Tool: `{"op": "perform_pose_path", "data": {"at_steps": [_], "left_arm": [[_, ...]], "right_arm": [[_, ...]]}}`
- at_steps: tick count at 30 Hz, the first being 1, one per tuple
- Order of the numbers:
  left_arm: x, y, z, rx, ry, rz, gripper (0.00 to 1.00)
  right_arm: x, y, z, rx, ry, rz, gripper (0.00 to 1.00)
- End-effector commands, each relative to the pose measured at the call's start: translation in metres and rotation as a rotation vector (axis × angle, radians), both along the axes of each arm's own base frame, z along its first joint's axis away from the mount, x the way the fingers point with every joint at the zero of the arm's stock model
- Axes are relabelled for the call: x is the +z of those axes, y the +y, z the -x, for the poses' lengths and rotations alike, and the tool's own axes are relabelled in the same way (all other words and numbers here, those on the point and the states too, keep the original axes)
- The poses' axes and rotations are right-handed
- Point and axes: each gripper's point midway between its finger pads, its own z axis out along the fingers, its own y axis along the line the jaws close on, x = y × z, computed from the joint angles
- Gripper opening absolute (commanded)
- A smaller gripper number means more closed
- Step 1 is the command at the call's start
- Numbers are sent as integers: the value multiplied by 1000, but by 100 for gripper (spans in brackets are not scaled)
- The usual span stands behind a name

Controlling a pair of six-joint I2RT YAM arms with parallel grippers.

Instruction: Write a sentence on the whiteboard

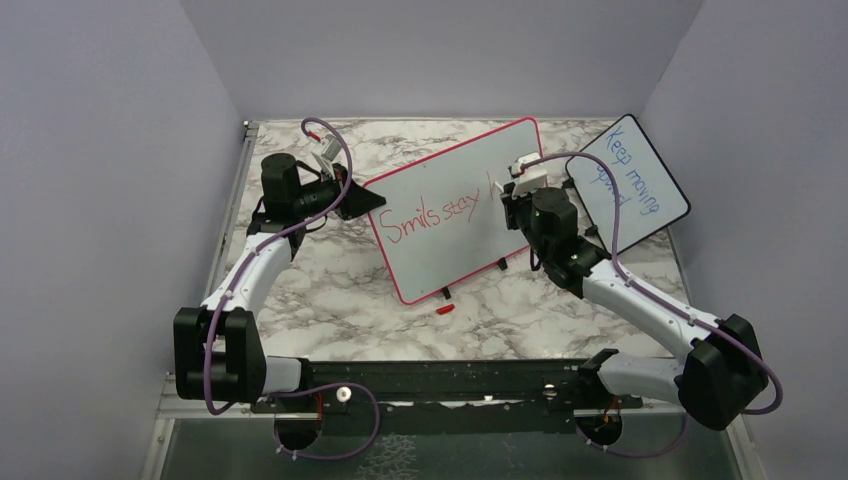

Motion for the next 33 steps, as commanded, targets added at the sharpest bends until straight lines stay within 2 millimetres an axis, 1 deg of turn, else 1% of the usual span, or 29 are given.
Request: {"op": "perform_pose_path", "data": {"at_steps": [1,3,8,16,24,33], "left_arm": [[-40,11,-14,88,10,-133,0],[-41,12,-14,89,12,-134,0],[-40,11,-14,89,12,-132,0],[-41,12,-14,91,12,-133,0],[-41,12,-14,92,13,-134,0],[-41,12,-14,93,13,-135,0]], "right_arm": [[1,10,2,48,32,-28,1],[-3,12,6,70,48,-30,1],[-5,17,14,117,69,-33,1],[-7,16,18,125,81,-28,1],[-11,-4,12,7,67,-19,1],[-29,-19,11,-79,98,16,1]]}}
